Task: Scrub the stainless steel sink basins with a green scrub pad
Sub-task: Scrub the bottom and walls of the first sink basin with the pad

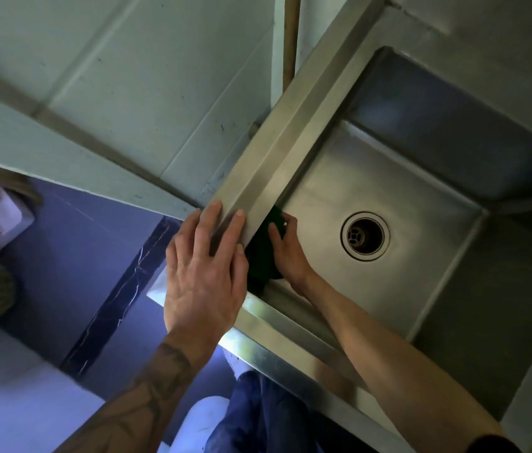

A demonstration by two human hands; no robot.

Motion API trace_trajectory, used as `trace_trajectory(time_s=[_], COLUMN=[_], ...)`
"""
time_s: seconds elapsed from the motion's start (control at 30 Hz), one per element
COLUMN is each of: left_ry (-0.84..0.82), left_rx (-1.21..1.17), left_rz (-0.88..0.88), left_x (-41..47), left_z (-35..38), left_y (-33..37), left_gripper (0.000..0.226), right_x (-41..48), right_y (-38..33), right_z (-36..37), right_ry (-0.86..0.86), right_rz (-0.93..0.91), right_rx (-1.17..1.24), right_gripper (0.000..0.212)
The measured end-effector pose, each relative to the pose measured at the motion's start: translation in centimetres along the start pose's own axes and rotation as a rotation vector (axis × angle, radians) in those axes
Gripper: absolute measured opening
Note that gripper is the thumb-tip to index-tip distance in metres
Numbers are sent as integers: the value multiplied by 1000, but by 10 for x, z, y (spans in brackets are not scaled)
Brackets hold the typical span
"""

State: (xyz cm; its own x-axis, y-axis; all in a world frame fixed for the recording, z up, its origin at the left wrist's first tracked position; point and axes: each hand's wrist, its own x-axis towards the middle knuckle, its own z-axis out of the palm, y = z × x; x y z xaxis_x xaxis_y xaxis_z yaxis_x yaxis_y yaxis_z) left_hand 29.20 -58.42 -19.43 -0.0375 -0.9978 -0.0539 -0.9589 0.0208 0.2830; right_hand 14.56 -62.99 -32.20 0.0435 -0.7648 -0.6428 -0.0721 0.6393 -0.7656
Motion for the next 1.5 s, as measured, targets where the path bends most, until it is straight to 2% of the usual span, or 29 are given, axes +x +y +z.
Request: trace_trajectory(time_s=[0.13,0.33,0.4,0.5,0.57,0.63,0.77,0.9,0.93,1.0,1.1,1.17,1.23,1.3,1.4,1.5], left_ry=[20,88,87,97,103,107,117,145,157,194,213,220,238,265,291,321], left_rx=[6,10,16,24,22,8,9,93,109,82,-22,-62,-83,-88,-72,-60], left_rz=[8,12,18,11,8,-4,0,-4,-20,-110,-340,-464,-568,-655,-671,-654], left_x=[1,2,2,1,-1,-1,-1,-3,-6,-16,-40,-54,-59,-59,-58,-59], left_z=[5,10,11,9,8,7,5,5,7,11,19,25,30,33,38,41], left_y=[-2,-3,-4,-2,0,0,3,7,10,18,43,64,83,92,93,91], left_gripper=[53,49,48,47,47,45,44,44,43,44,48,51,51,52,51,47], right_x=[-9,-33,-30,-15,-11,-17,-37,-23,-24,-33,-59,-65,-57,-44,-42,-64], right_y=[17,10,15,24,24,23,23,32,31,26,11,5,7,19,36,41], right_z=[-4,-20,-20,-20,-22,-27,-45,-45,-44,-44,-47,-50,-53,-58,-67,-75], right_ry=[-95,-182,-212,-294,-354,-424,-408,-439,-431,-405,-373,-399,-433,-460,-444,-397], right_rz=[12,-129,-154,-77,-54,-145,-328,-130,-93,-143,-309,-336,-292,-185,-109,-233], right_rx=[-177,-344,-432,-620,-709,-706,-574,-772,-810,-795,-595,-514,-567,-723,-829,-664], right_gripper=[26,13,19,36,40,38,25,38,40,39,34,33,34,37,40,37])
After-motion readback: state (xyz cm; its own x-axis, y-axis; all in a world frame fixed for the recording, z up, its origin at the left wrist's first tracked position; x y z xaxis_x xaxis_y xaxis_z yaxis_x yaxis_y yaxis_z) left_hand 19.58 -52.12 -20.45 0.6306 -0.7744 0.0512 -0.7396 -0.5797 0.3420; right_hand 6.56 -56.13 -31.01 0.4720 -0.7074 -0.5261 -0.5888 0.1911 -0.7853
